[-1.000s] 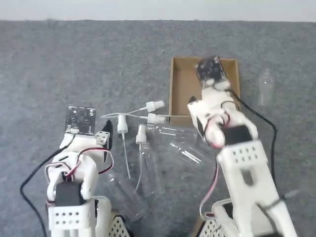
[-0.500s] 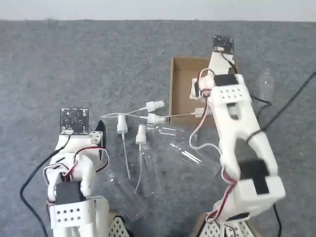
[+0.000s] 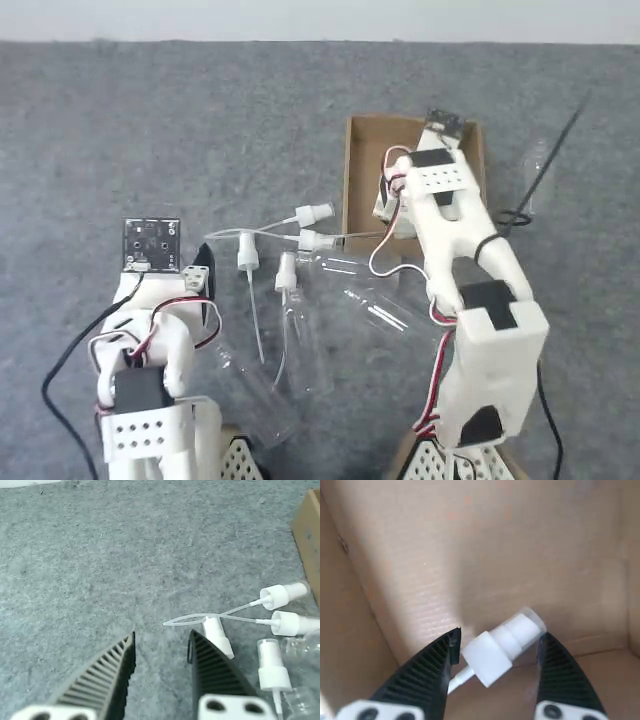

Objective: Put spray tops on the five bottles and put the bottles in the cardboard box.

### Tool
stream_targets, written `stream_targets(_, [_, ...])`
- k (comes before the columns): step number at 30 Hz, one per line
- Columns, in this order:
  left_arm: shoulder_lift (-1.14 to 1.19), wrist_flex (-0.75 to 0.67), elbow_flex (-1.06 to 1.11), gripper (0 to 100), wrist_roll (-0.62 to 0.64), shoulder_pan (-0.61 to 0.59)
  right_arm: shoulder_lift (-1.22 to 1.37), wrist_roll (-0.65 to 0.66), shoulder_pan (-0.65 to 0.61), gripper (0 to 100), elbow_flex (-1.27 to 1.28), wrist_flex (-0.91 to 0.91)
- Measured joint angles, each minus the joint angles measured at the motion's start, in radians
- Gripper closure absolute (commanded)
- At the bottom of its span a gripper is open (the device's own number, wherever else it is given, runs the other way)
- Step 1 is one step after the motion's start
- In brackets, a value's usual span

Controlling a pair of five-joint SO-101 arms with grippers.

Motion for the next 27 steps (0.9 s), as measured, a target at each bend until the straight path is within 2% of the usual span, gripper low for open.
stream_targets(3, [0.000, 0.000, 0.000, 84, 0.000, 0.000, 0.011, 0.000, 0.006, 94.9, 0.000, -0.011])
stream_targets(5, [0.000, 0.000, 0.000, 84, 0.000, 0.000, 0.011, 0.000, 0.015, 97.5, 0.000, -0.018])
stream_targets(14, [0.000, 0.000, 0.000, 84, 0.000, 0.000, 0.012, 0.000, 0.049, 97.5, -0.109, 0.017])
stream_targets(22, [0.000, 0.000, 0.000, 84, 0.000, 0.000, 0.012, 0.002, 0.052, 97.8, -0.299, 0.184])
stream_targets(27, [0.000, 0.000, 0.000, 84, 0.000, 0.000, 0.012, 0.086, -0.012, 98.2, -0.457, 0.339])
